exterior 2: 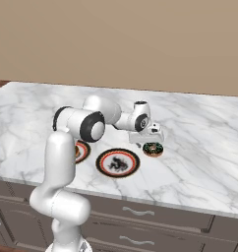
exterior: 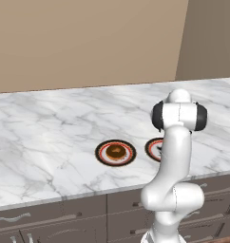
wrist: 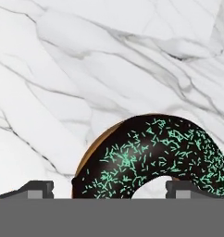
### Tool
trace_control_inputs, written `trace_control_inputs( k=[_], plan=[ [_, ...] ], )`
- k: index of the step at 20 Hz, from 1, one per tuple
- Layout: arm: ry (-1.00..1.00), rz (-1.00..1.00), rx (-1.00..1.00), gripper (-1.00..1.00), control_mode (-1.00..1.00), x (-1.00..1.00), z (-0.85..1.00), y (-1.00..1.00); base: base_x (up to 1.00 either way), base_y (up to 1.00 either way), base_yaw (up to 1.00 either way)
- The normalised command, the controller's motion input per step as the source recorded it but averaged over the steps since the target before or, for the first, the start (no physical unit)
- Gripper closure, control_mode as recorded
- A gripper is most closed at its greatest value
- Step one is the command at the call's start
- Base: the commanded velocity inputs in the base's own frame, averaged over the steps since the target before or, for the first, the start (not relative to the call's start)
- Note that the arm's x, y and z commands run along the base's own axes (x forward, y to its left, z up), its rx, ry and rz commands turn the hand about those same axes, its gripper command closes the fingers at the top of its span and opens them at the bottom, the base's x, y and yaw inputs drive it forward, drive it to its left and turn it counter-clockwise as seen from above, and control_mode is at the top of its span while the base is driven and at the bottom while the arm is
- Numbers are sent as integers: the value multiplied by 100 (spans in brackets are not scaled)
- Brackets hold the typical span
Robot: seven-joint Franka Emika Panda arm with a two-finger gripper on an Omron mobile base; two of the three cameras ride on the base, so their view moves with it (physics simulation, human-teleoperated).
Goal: Place the pastries on the plates.
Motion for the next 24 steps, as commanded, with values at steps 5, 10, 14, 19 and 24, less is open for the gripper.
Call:
trace_control_inputs(
  k=[5, 10, 14, 19, 24],
  plan=[
    [6, 0, -1, -100, -100, -7, -12, 0, 0, 0, 0],
    [11, 0, -3, -100, -100, -21, -36, 0, 0, 0, 0],
    [21, 0, -5, -100, -100, -37, -64, 0, 0, 0, 0],
    [6, 0, -2, 100, -100, -11, -19, 0, 0, 0, 0],
    [0, 0, 0, 100, -100, 0, 0, 0, 0, 0, 0]
  ],
)
